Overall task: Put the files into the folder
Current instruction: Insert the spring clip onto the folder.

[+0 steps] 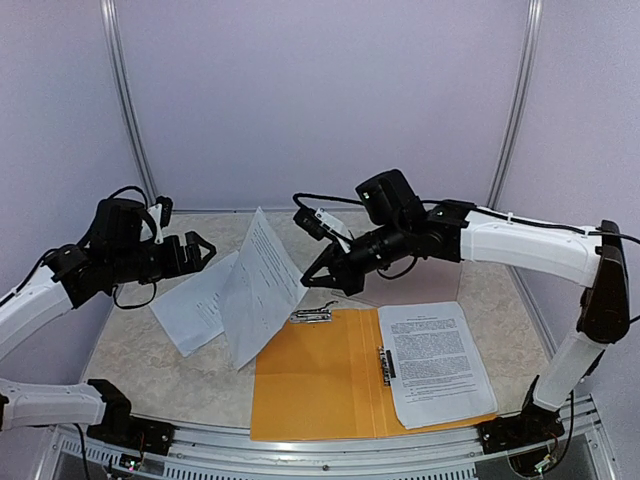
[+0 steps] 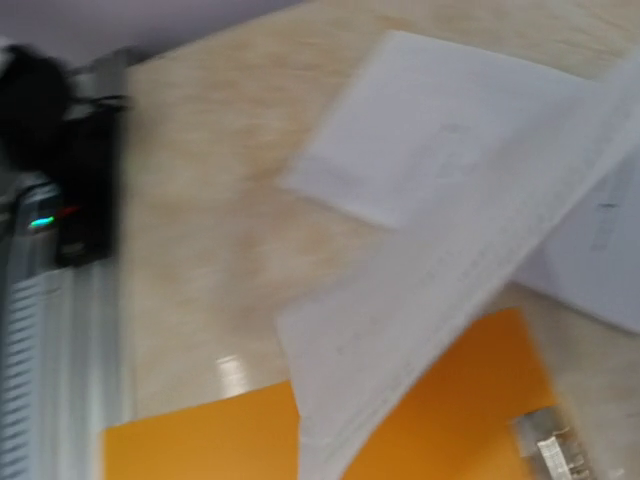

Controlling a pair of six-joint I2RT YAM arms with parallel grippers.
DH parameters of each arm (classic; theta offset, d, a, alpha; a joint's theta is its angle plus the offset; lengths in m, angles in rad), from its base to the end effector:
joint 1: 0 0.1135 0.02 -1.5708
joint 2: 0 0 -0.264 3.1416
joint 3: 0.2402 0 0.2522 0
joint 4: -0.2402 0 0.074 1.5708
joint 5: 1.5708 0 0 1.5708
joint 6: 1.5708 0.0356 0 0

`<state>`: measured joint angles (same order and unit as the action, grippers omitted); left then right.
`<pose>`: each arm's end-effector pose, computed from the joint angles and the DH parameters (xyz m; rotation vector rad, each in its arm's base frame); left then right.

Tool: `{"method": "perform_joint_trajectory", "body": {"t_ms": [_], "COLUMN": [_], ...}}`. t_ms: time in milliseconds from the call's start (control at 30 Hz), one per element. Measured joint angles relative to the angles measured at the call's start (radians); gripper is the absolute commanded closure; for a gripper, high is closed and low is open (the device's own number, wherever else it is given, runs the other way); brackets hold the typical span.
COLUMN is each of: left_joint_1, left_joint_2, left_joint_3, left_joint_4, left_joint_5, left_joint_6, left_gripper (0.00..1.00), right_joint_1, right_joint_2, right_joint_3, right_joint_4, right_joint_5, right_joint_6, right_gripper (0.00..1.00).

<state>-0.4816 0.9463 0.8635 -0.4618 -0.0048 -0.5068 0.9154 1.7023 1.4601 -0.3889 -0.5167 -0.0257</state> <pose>0.1848 -0.0964 0.3104 -0.0303 2.1704 -0.5755 0.2247 0.3211 0.3128 -1.3130 1.9031 1.0474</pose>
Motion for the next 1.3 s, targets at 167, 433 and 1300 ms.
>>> {"method": "perform_joint_trajectory", "body": {"t_ms": [167, 433, 1300], "left_joint_1": [-0.044, -0.088, -0.137], "left_joint_2": [0.052, 0.123, 0.285], "left_joint_3": [0.024, 0.063, 0.076], "left_joint_4": [-0.033, -0.045, -0.036], "left_joint_5": [-0.029, -0.064, -0.087], "left_joint_6": [0.018, 0.021, 0.061], "left_gripper": [0.01, 0.01, 0.01], "right_joint_1": [0.01, 0.014, 0.043], "right_joint_2": [-0.117, -0.184, 0.089], "right_joint_3": [-0.117, -0.245, -0.108], "right_joint_4": [-0.034, -0.17, -0.533], "right_joint_5": [-0.076, -0.047, 0.293], "right_joint_6": [0.02, 0.073, -0.18], "right_gripper": [1.0, 1.0, 1.0]}}
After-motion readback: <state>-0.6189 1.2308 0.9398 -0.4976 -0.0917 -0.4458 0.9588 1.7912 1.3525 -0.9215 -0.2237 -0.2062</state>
